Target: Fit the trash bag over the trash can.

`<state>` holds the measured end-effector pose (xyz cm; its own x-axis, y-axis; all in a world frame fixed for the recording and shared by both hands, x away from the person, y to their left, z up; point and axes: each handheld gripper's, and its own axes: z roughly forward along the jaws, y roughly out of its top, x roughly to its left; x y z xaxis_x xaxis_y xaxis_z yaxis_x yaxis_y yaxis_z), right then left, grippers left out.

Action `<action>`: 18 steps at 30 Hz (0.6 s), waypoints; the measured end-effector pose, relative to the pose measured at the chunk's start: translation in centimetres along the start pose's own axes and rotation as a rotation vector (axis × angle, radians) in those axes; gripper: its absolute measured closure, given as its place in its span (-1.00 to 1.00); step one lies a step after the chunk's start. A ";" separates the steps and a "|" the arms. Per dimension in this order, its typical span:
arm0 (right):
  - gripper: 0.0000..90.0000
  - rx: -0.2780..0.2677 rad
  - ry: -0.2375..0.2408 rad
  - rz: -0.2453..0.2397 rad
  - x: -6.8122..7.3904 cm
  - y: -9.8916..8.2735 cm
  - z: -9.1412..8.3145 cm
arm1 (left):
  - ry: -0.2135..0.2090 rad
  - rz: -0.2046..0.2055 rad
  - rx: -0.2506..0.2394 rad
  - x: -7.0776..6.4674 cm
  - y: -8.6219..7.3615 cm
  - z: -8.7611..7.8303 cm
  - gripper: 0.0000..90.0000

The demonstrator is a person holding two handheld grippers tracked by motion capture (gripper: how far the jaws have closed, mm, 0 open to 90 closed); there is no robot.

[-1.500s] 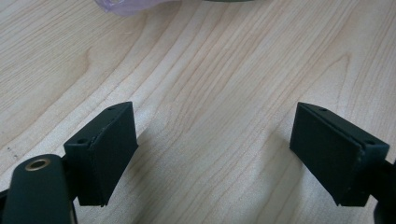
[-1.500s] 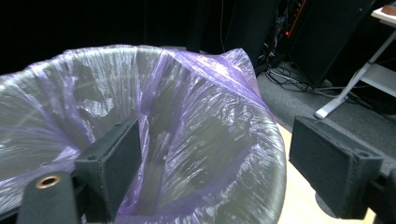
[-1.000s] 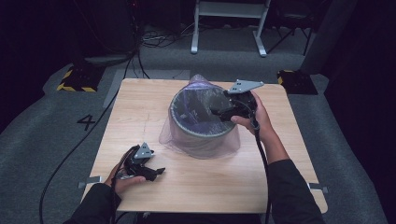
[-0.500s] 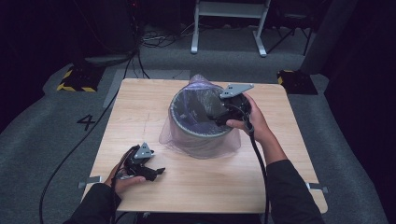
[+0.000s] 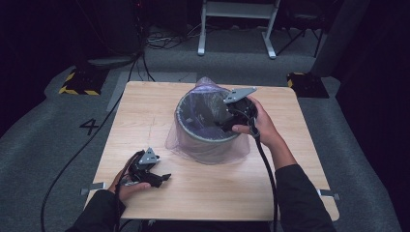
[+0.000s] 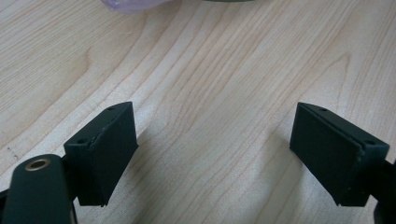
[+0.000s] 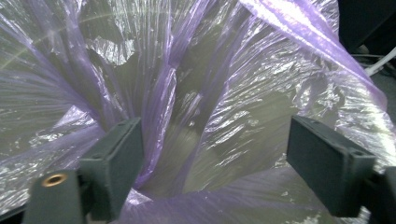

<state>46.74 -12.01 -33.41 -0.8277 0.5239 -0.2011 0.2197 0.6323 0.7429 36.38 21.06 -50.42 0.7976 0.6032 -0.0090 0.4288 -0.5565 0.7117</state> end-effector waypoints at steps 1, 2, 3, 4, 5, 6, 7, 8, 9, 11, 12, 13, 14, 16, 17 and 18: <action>-0.51 -0.004 0.008 -0.002 0.0 0.0 0.0 | 0.000 -0.001 0.001 0.0 0.0 0.0 -0.68; -0.51 -0.005 0.017 -0.009 0.1 0.0 0.0 | 0.000 0.000 0.000 0.0 0.0 0.0 -0.68; -0.50 -0.007 0.021 -0.025 0.2 0.1 0.0 | 0.000 0.000 0.001 0.0 0.0 0.0 -0.68; -0.49 -0.004 0.025 -0.044 0.3 0.1 0.0 | 0.000 -0.001 0.001 0.0 0.0 0.0 -0.68; -0.49 0.000 0.031 -0.052 0.4 0.1 0.1 | 0.000 0.000 0.000 0.0 0.0 0.0 -0.68; -0.48 0.008 0.031 -0.057 0.5 0.2 0.1 | 0.000 -0.001 0.001 0.0 0.0 0.0 -0.68; -0.46 0.015 0.032 -0.058 0.4 0.2 0.2 | 0.000 -0.001 0.001 0.0 0.0 0.0 -0.68; -0.44 0.022 0.035 -0.055 0.4 0.2 0.2 | 0.000 0.000 0.000 0.0 0.0 0.0 -0.68; -0.39 0.032 0.034 -0.052 0.3 0.3 0.3 | 0.000 0.000 0.000 0.0 0.0 0.0 -0.68; -0.31 0.057 0.030 -0.045 0.3 0.3 0.4 | 0.000 0.000 0.000 0.0 0.0 0.0 -0.68; -0.32 0.070 0.042 -0.046 0.2 0.4 0.5 | 0.000 0.000 0.000 0.0 0.0 0.0 -0.68; -0.32 0.082 0.051 -0.044 0.2 0.4 0.6 | 0.000 0.000 0.000 0.0 0.0 0.0 -0.68; -0.33 0.110 0.059 -0.043 0.2 0.5 0.7 | 0.000 0.000 0.000 0.0 0.0 0.0 -0.68; -0.37 0.147 0.062 -0.044 0.2 0.7 0.9 | 0.000 0.000 0.000 0.0 0.0 0.0 -0.68; -0.39 0.169 0.062 -0.039 0.2 0.8 1.0 | 0.000 0.000 0.000 0.0 0.0 0.0 -0.68; -0.41 0.187 0.059 -0.038 0.2 0.9 1.1 | 0.000 0.000 0.000 0.0 0.0 0.0 -0.68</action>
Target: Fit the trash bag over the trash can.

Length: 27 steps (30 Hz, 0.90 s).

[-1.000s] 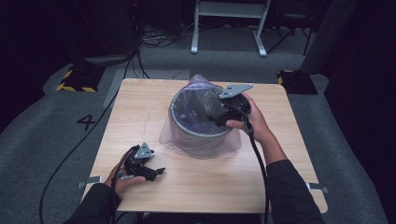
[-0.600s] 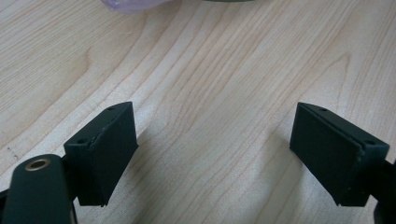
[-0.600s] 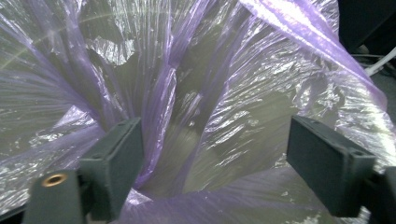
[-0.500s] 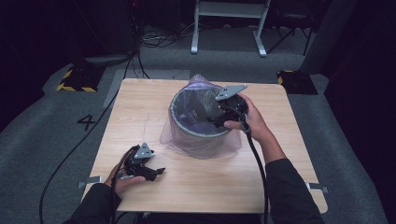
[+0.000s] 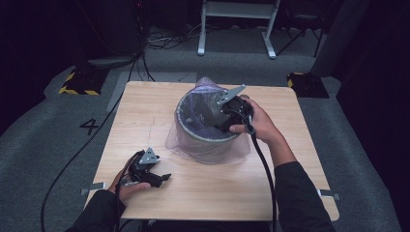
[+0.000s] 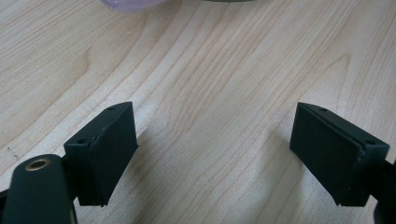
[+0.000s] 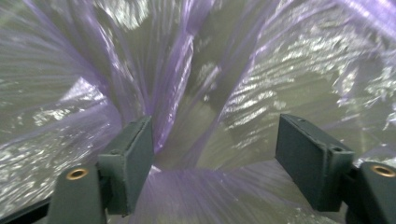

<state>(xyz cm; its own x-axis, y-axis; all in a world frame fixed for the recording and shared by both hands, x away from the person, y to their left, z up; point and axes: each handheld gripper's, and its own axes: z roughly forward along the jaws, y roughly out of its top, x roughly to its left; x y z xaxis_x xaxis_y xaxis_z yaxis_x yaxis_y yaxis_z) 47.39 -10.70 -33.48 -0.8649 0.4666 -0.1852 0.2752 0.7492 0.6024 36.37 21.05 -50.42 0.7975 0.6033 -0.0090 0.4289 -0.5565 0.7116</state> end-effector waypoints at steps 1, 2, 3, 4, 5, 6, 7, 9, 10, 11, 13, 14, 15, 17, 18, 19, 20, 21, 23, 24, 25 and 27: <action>-0.43 0.010 -0.004 -0.005 0.0 0.1 0.1 | 0.000 0.000 0.000 0.0 0.0 0.0 -0.68; -0.44 0.019 -0.004 -0.005 0.0 0.2 0.1 | 0.000 0.000 0.000 0.0 0.0 0.0 -0.68; -0.46 0.026 -0.001 -0.008 0.1 0.2 0.1 | 0.000 0.000 0.000 0.0 0.0 0.0 -0.68; -0.48 0.035 0.002 -0.005 0.1 0.3 0.1 | 0.000 0.000 0.000 0.0 0.0 0.0 -0.68; -0.48 0.045 0.001 -0.001 0.0 0.3 0.2 | 0.000 0.000 0.000 0.0 0.0 0.0 -0.68; -0.48 0.055 -0.001 0.005 0.0 0.4 0.3 | 0.000 0.000 0.000 0.0 0.0 0.0 -0.68; -0.48 0.066 0.002 0.010 0.0 0.4 0.4 | 0.000 0.000 0.000 0.0 0.0 0.0 -0.68; -0.46 0.097 0.008 0.021 0.0 0.6 0.5 | 0.000 0.000 0.000 0.0 0.0 0.0 -0.68; -0.46 0.115 0.007 0.020 -0.1 0.7 0.6 | 0.000 0.000 0.000 0.0 0.0 0.0 -0.68; -0.46 0.133 0.007 0.022 0.0 0.8 0.7 | 0.000 0.000 0.000 0.0 0.0 0.0 -0.68; -0.46 0.159 0.007 0.016 -0.1 0.9 0.8 | 0.000 0.000 0.000 0.0 0.0 0.0 -0.68; -0.46 0.168 0.006 0.022 -0.1 0.9 0.9 | 0.000 0.000 0.000 0.0 0.0 0.0 -0.68; -0.46 0.173 0.007 0.027 -0.1 0.9 1.0 | 0.000 0.000 0.000 0.0 0.0 0.0 -0.68; -0.47 0.179 0.007 0.026 -0.1 1.0 1.0 | 0.000 0.000 0.000 0.0 0.0 0.0 -0.68; -0.48 0.179 0.003 0.026 -0.1 1.0 1.0 | 0.000 0.001 0.000 0.0 0.0 0.0 -0.68; -0.48 0.177 0.002 0.025 -0.1 1.0 1.0 | 0.000 0.000 0.000 0.0 0.0 0.0 -0.68; -0.49 0.172 0.003 0.025 -0.1 1.0 1.0 | 0.000 0.000 0.000 0.0 0.0 0.0 -0.68; -0.50 0.167 -0.002 0.023 -0.1 1.0 1.0 | 0.000 0.000 0.000 0.0 0.0 0.0 -0.68; -0.51 0.156 -0.013 0.027 -0.1 0.9 0.9 | 0.000 0.000 0.000 0.0 0.0 0.0 -0.68; -0.51 0.147 -0.011 0.030 -0.1 0.9 0.9 | 0.000 0.000 0.000 0.0 0.0 0.0 -0.68; -0.51 0.139 -0.011 0.034 -0.1 0.9 0.8 | 0.000 0.001 0.000 0.0 0.0 0.0 -0.68; -0.51 0.118 -0.019 0.042 -0.1 0.8 0.7 | 0.000 0.000 0.000 0.0 0.0 0.0 -0.68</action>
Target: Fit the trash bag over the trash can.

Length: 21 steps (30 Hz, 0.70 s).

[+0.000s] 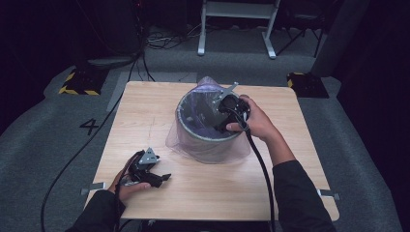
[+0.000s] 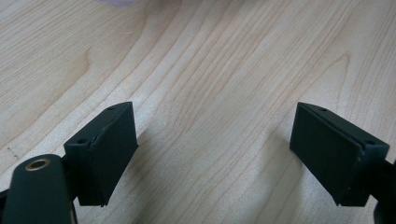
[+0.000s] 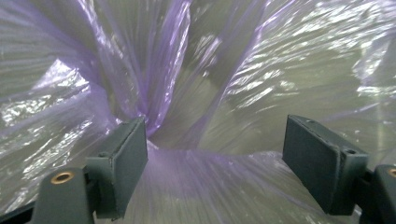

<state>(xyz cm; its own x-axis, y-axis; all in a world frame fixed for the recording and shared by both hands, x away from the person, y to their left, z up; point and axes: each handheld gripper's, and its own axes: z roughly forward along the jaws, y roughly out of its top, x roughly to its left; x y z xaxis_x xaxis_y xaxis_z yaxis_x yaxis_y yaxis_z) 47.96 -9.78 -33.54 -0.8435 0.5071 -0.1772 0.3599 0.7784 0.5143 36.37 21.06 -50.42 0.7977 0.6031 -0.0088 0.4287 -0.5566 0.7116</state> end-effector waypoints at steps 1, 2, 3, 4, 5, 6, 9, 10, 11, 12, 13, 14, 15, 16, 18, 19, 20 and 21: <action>-0.51 -0.008 0.000 0.005 0.0 0.0 0.0 | 0.000 0.000 0.000 0.0 0.0 0.0 -0.68; -0.49 -0.021 -0.011 0.001 0.0 -0.1 -0.1 | 0.000 0.000 0.000 0.0 0.0 0.0 -0.68; -0.49 -0.032 -0.024 0.003 0.0 -0.1 -0.2 | 0.000 0.000 0.000 0.0 0.0 0.0 -0.68; -0.49 -0.049 -0.034 0.005 0.0 -0.2 -0.4 | 0.000 0.000 0.000 0.0 0.0 0.0 -0.68; -0.48 -0.072 -0.044 0.013 0.0 -0.3 -0.5 | 0.000 0.000 0.000 0.0 0.0 0.0 -0.68; -0.48 -0.089 -0.042 0.019 0.0 -0.4 -0.6 | 0.000 0.000 0.000 0.0 0.0 0.0 -0.68; -0.49 -0.135 -0.045 0.036 0.0 -0.5 -1.0 | 0.000 0.000 0.000 0.0 0.0 0.0 -0.68; -0.51 -0.144 -0.032 0.040 0.0 -0.6 -1.1 | 0.000 0.000 0.000 0.0 0.0 0.0 -0.68; -0.53 -0.154 -0.027 0.035 0.1 -0.6 -1.2 | 0.000 0.000 0.000 0.0 0.0 0.0 -0.68; -0.52 -0.153 -0.036 0.032 0.1 -0.6 -1.3 | 0.000 -0.001 0.001 0.0 0.0 0.0 -0.68; -0.52 -0.157 -0.041 0.032 0.1 -0.7 -1.3 | 0.000 0.000 0.000 0.0 0.0 0.0 -0.68; -0.53 -0.163 -0.038 0.028 0.2 -0.7 -1.4 | 0.000 -0.001 0.000 0.0 0.0 0.0 -0.68; -0.53 -0.171 -0.040 0.029 0.2 -0.7 -1.5 | 0.000 0.000 0.000 0.0 0.0 0.0 -0.68; -0.53 -0.174 -0.042 0.033 0.2 -0.8 -1.5 | 0.000 -0.001 0.000 0.0 0.0 0.0 -0.68; -0.53 -0.184 -0.041 0.026 0.2 -0.8 -1.7 | 0.000 -0.001 0.000 0.0 0.0 0.0 -0.68; -0.54 -0.192 -0.054 0.024 0.2 -0.9 -1.8 | 0.000 -0.001 0.000 0.0 0.0 0.0 -0.68; -0.53 -0.204 -0.064 0.020 0.2 -0.9 -1.9 | 0.000 0.000 0.000 0.0 0.0 0.0 -0.68; -0.53 -0.217 -0.064 0.020 0.2 -0.9 -2.0 | 0.000 0.000 0.000 0.0 0.0 0.0 -0.68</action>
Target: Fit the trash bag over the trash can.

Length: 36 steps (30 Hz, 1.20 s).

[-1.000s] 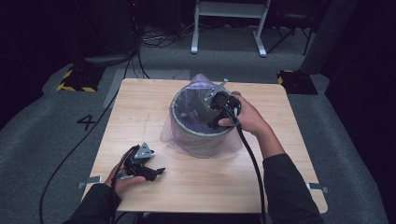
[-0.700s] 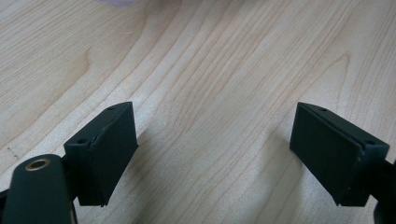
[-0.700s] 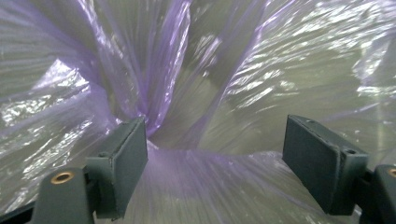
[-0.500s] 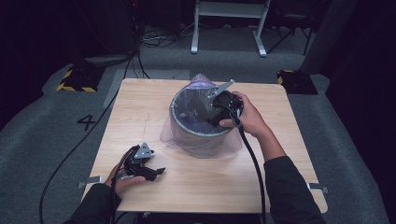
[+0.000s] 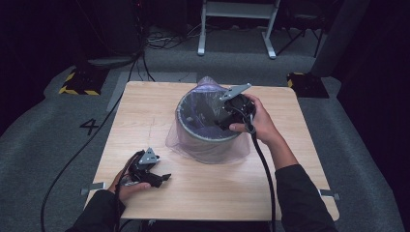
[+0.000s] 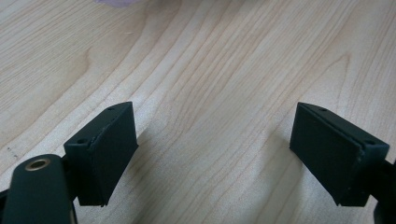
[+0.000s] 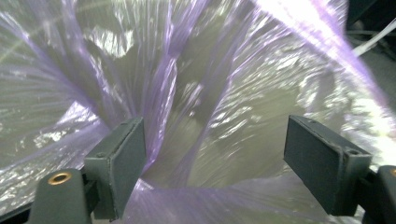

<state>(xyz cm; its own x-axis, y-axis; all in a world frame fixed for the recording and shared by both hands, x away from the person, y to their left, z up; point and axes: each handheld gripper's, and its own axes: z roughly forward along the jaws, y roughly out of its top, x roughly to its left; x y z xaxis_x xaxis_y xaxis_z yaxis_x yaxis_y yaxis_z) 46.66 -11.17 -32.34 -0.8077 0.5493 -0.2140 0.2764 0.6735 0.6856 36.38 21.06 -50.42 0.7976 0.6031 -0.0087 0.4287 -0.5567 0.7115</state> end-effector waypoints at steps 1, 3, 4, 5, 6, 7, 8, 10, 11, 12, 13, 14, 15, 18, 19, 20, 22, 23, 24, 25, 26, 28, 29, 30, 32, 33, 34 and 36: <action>-0.54 -0.011 0.004 0.004 0.0 0.0 -0.1 | 0.000 0.000 0.000 0.0 0.0 0.0 -0.68; -0.54 -0.034 0.005 0.007 0.0 -0.1 -0.4 | 0.000 -0.001 0.000 0.0 0.0 0.0 -0.68; -0.55 -0.043 0.008 0.008 0.0 -0.1 -0.5 | 0.000 0.000 -0.001 0.0 0.0 0.0 -0.68; -0.55 -0.051 0.008 0.009 0.0 -0.1 -0.6 | 0.000 0.000 -0.001 0.0 0.0 0.0 -0.68; -0.55 -0.057 0.011 0.009 0.0 -0.2 -0.7 | 0.000 0.000 -0.001 0.0 0.0 0.0 -0.68; -0.55 -0.060 0.012 0.008 0.1 -0.2 -0.7 | 0.000 -0.001 0.000 0.0 0.0 0.0 -0.68; -0.55 -0.067 0.008 0.010 0.1 -0.2 -0.9 | 0.000 0.000 0.000 0.0 0.0 0.0 -0.68; -0.55 -0.091 0.009 0.012 0.2 -0.3 -1.1 | 0.000 0.000 0.000 0.0 0.0 0.0 -0.68; -0.55 -0.103 0.009 0.011 0.2 -0.3 -1.2 | 0.000 -0.001 0.000 0.0 0.0 0.0 -0.68; -0.55 -0.116 0.004 0.014 0.3 -0.4 -1.4 | 0.000 -0.001 0.000 0.0 0.0 0.0 -0.68; -0.55 -0.122 0.000 0.018 0.3 -0.4 -1.5 | 0.000 0.000 0.000 0.0 0.0 0.0 -0.68; -0.55 -0.131 -0.001 0.021 0.2 -0.5 -1.7 | 0.000 0.000 0.000 0.0 0.0 0.0 -0.68; -0.56 -0.138 0.001 0.024 0.2 -0.5 -1.8 | 0.000 0.000 0.000 0.0 0.0 0.0 -0.68; -0.57 -0.154 0.006 0.034 0.1 -0.6 -2.1 | 0.000 0.000 0.000 0.0 0.0 0.0 -0.68; -0.57 -0.158 0.002 0.029 0.1 -0.7 -2.2 | 0.000 0.000 0.000 0.0 0.0 0.0 -0.68; -0.57 -0.163 -0.003 0.029 0.1 -0.7 -2.3 | 0.000 -0.001 0.000 0.0 0.0 0.0 -0.68; -0.57 -0.167 0.001 0.030 0.1 -0.8 -2.5 | 0.000 0.000 0.000 0.0 0.0 0.0 -0.68; -0.57 -0.171 -0.005 0.027 0.1 -0.8 -2.7 | 0.000 -0.001 0.001 0.0 0.0 0.0 -0.68; -0.57 -0.175 -0.008 0.026 0.1 -0.8 -2.8 | 0.000 0.000 0.000 0.0 0.0 0.0 -0.68; -0.57 -0.177 -0.009 0.024 0.1 -0.9 -2.9 | 0.000 0.001 -0.001 0.0 0.0 0.0 -0.68; -0.57 -0.180 -0.010 0.021 0.1 -0.9 -3.1 | 0.000 -0.001 0.000 0.0 0.0 0.0 -0.68; -0.57 -0.184 -0.019 0.020 0.1 -1.0 -3.4 | 0.000 0.000 0.000 0.0 0.0 0.0 -0.68; -0.57 -0.185 -0.012 0.021 0.1 -1.0 -3.5 | 0.000 0.000 0.000 0.0 0.0 0.0 -0.68; -0.57 -0.188 -0.009 0.018 0.1 -1.0 -3.6 | 0.000 0.000 0.000 0.0 0.0 0.0 -0.68; -0.57 -0.189 -0.013 0.014 0.1 -1.1 -3.8 | 0.000 0.000 0.000 0.0 0.0 0.0 -0.68; -0.57 -0.188 -0.012 0.010 0.1 -1.2 -3.9 | 0.000 -0.001 0.000 0.0 0.0 0.0 -0.68; -0.57 -0.188 -0.013 0.008 0.2 -1.2 -4.0 | 0.000 -0.001 0.000 0.0 0.0 0.0 -0.68; -0.57 -0.187 -0.016 0.006 0.2 -1.2 -4.1 | 0.000 0.000 0.000 0.0 0.0 0.0 -0.68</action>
<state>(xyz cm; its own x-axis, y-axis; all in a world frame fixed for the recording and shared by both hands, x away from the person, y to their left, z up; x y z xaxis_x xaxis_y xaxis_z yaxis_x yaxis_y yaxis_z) 44.05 -13.94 -30.39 -0.7976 0.5617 -0.2199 0.1779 0.5675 0.8039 36.38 21.06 -50.43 0.7978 0.6029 -0.0089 0.4285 -0.5565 0.7118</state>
